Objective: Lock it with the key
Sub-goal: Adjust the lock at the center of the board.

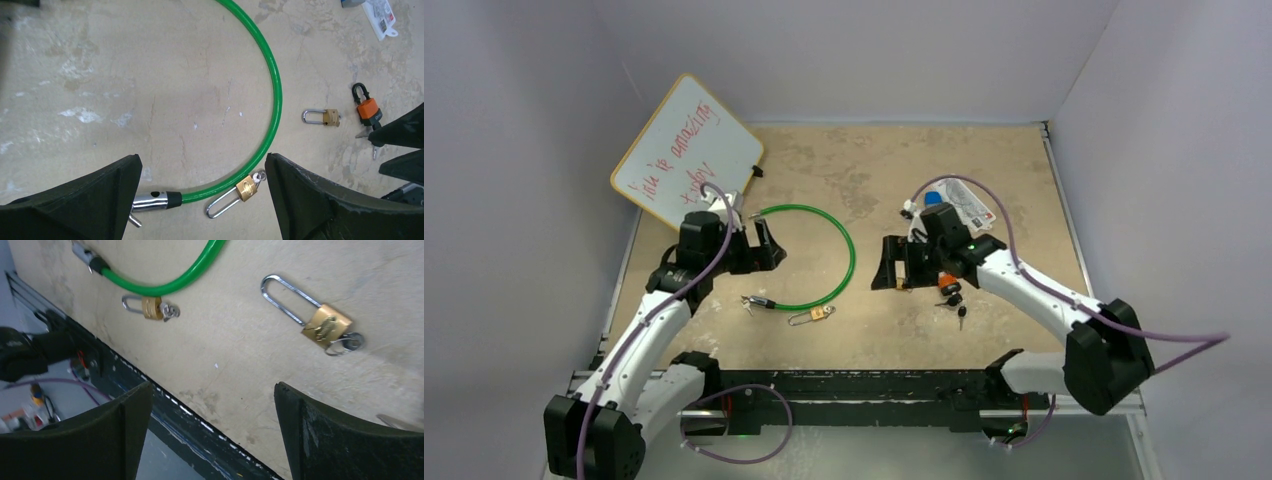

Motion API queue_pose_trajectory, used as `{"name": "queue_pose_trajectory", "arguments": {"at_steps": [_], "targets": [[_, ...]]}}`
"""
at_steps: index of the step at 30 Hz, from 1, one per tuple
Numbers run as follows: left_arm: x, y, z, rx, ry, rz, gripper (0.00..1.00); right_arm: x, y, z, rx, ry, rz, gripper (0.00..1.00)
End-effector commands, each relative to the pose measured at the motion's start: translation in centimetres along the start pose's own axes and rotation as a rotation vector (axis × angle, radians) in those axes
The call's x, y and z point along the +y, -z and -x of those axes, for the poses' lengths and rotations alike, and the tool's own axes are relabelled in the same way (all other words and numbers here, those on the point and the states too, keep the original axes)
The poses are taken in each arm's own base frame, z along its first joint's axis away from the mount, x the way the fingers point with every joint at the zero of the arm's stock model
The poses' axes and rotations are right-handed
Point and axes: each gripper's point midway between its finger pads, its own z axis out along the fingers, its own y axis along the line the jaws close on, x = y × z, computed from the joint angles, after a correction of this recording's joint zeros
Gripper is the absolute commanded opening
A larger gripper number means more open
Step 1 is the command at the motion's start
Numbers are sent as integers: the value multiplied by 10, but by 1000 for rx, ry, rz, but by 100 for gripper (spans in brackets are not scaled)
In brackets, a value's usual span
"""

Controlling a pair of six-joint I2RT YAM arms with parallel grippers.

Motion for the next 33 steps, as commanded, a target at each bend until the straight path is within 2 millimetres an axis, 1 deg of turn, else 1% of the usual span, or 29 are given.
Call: {"name": "queue_pose_trajectory", "arguments": {"at_steps": [1, 5, 7, 10, 12, 14, 16, 22, 26, 29, 31, 33], "targets": [[-5, -3, -18, 18, 133, -46, 100, 29, -14, -4, 57, 142, 40, 87], [0, -6, -41, 47, 227, -36, 99, 51, -32, -17, 92, 270, 50, 83], [2, -4, -46, 40, 247, -32, 99, 65, -42, -28, 104, 354, 73, 81], [13, 4, -49, 25, 261, 33, 98, 81, -57, -45, 133, 465, 108, 80], [17, 11, -42, -14, 260, 68, 98, 87, -66, -51, 150, 509, 138, 79], [19, 17, -38, -39, 270, 91, 98, 91, -76, -54, 173, 518, 161, 79], [19, 22, -35, -55, 278, 95, 98, 91, -86, -51, 184, 503, 146, 78], [13, 35, -25, -87, 283, 86, 98, 97, -114, -38, 198, 492, 126, 80], [12, 52, -6, -148, 268, 116, 98, 94, -134, -34, 227, 494, 95, 83], [17, 66, 6, -203, 254, 164, 98, 95, -145, -35, 247, 493, 104, 84], [22, 73, 10, -232, 258, 196, 98, 101, -151, -31, 258, 523, 127, 85], [22, 78, 12, -254, 263, 194, 98, 110, -157, -26, 253, 523, 150, 85]]}}
